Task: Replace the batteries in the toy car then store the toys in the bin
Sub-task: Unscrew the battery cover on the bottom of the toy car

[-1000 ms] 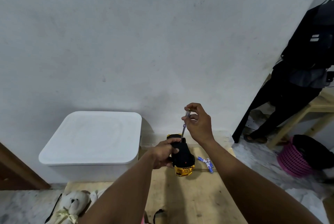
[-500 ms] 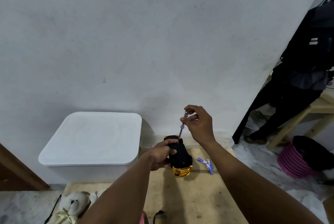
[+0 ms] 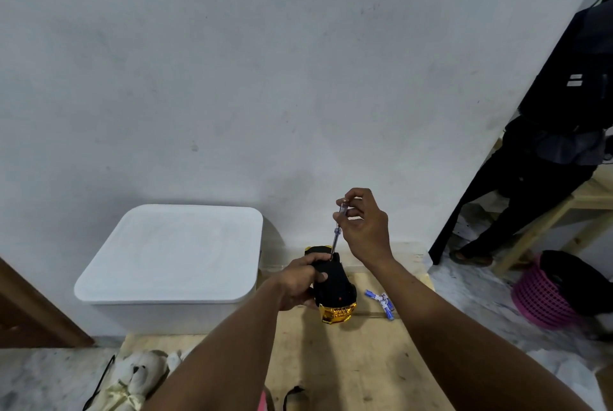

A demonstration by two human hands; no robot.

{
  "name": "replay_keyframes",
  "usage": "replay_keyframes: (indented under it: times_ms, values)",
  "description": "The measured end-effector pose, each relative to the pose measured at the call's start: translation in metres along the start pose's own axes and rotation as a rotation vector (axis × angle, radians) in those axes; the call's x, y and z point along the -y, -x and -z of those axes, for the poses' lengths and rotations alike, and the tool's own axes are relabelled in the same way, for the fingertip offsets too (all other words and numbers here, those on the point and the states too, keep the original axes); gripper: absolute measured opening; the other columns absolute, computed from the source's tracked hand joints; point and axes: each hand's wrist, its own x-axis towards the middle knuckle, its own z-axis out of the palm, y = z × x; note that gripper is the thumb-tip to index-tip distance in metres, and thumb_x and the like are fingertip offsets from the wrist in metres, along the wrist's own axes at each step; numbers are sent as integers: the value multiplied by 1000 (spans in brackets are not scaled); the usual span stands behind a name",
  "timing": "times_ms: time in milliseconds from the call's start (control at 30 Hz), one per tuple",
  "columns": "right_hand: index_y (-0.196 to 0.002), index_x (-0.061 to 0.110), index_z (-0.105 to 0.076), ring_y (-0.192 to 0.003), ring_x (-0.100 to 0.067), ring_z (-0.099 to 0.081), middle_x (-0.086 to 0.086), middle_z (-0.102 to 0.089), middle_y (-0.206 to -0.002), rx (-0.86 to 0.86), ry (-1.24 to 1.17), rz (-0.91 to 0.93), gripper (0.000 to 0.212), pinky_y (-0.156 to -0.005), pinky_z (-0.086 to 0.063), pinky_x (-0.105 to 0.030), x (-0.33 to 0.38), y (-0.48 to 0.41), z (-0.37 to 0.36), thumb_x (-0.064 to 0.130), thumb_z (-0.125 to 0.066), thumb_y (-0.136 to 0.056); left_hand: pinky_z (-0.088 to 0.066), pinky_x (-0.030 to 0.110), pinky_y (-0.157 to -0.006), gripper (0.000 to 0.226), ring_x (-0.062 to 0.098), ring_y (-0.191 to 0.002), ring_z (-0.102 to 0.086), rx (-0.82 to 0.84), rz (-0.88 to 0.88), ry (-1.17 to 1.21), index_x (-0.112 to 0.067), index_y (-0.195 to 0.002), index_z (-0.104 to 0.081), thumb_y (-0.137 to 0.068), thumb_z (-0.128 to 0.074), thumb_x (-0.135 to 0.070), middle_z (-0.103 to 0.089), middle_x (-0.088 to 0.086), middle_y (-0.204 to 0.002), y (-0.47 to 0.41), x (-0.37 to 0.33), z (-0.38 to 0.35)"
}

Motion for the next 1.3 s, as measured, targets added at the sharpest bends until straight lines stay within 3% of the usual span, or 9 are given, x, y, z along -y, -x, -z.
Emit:
replay_keyframes:
  times_ms: [200, 400, 567, 800, 1000, 1100, 1200, 1300]
  values:
    - [-109, 12, -59, -82, -11, -67, -5, -69, -105, 2, 11, 35, 30, -62, -55, -14, -4, -2, 2, -6, -65, -86, -57, 34, -51, 47, 37, -108, -59, 3, -11, 5, -28, -127, -59, -97, -43, 5, -55, 13, -128, 0, -3, 1]
    - [-108, 16, -61, -78, -3, -68, 0, -71, -103, 16, 5, 23, 33, -57, -54, -14, -3, -7, -1, -2, -73, -82, -57, 34, -52, 46, 30, -93, -62, 11, -28, -6, -25, -127, -58, -97, -42, 6, -56, 12, -125, 0, -5, 0]
    - [-110, 16, -69, -76, -11, -64, -2, -66, -102, 8, 39, 98, 31, -53, -58, -25, -5, -5, -6, -3, -67, -85, -57, 36, -57, 46, 30, -94, -63, 14, -29, -29, -26, -127, -58, -96, -43, 5, -57, 12, -126, 0, -4, 0]
    - [-109, 23, -67, -74, -9, -64, 9, -66, -84, 23, 86, 59, 35, -65, -60, -35, -8, -4, -5, 6, -77, -80, -56, 31, -51, 49, 31, -97, -61, 22, -37, -19, -28, -130, -58, -98, -42, 5, -54, 12, -128, 3, -4, 0]
    - [-114, 22, -67, -68, -8, -60, 7, -68, -96, 22, 117, 95, 38, -61, -57, -29, -12, -3, -2, 4, -75, -82, -56, 31, -50, 48, 31, -96, -61, 8, -34, -19, -28, -129, -59, -98, -42, 4, -54, 13, -128, 3, -4, 0]
    - [-116, 17, -66, -67, -11, -61, -1, -66, -104, -4, 102, 110, 39, -60, -61, -36, -12, -4, -3, -3, -71, -83, -57, 34, -55, 48, 32, -97, -62, 1, -37, -23, -29, -127, -59, -97, -42, 4, -56, 12, -127, 2, -3, 1]
    - [-117, 15, -67, -68, -15, -64, 2, -67, -101, 10, 90, 111, 40, -61, -61, -41, -11, -4, -3, -6, -66, -82, -59, 37, -59, 47, 35, -104, -61, -4, -31, -16, -29, -127, -59, -97, -44, 4, -55, 13, -130, 1, -3, 2]
    - [-112, 21, -67, -67, -15, -64, 1, -65, -99, 22, 87, 115, 41, -61, -60, -33, -9, -4, -5, -1, -75, -79, -57, 35, -55, 47, 35, -105, -60, -12, -30, -5, -29, -127, -59, -97, -44, 4, -54, 13, -131, 1, -3, 4]
